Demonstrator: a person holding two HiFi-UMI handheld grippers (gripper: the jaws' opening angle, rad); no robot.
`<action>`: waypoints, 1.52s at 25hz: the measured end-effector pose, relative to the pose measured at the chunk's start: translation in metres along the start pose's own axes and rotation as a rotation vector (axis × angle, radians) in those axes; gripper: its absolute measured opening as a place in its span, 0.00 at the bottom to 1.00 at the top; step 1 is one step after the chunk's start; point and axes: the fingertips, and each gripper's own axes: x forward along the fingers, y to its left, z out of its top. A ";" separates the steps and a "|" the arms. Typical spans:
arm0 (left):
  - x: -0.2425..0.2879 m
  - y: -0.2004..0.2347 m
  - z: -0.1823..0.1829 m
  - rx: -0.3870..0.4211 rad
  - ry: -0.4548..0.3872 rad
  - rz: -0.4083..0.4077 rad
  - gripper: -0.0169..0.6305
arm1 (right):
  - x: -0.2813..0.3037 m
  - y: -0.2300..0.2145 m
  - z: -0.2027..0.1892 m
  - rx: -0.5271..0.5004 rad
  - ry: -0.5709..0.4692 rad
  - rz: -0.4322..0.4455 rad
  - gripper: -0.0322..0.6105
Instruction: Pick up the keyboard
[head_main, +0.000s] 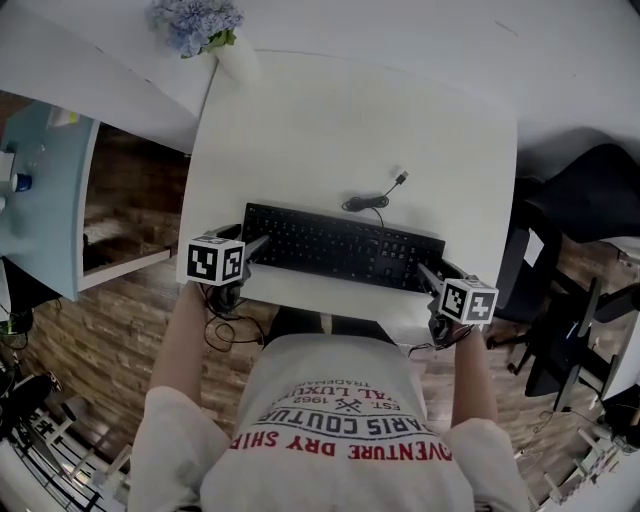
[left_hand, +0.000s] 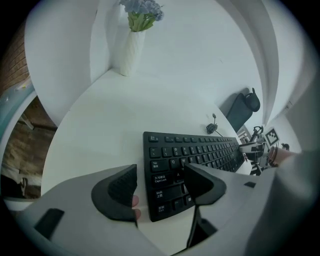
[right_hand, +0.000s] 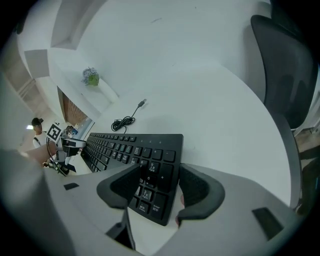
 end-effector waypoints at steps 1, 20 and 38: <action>0.000 0.000 0.000 0.008 0.003 -0.004 0.50 | 0.000 0.001 0.001 -0.007 0.001 0.007 0.42; 0.000 -0.007 0.001 0.014 0.002 -0.024 0.42 | -0.006 0.004 0.004 -0.006 -0.029 -0.052 0.44; -0.039 -0.037 0.048 0.114 -0.191 -0.056 0.41 | -0.068 0.016 0.048 -0.096 -0.198 -0.127 0.43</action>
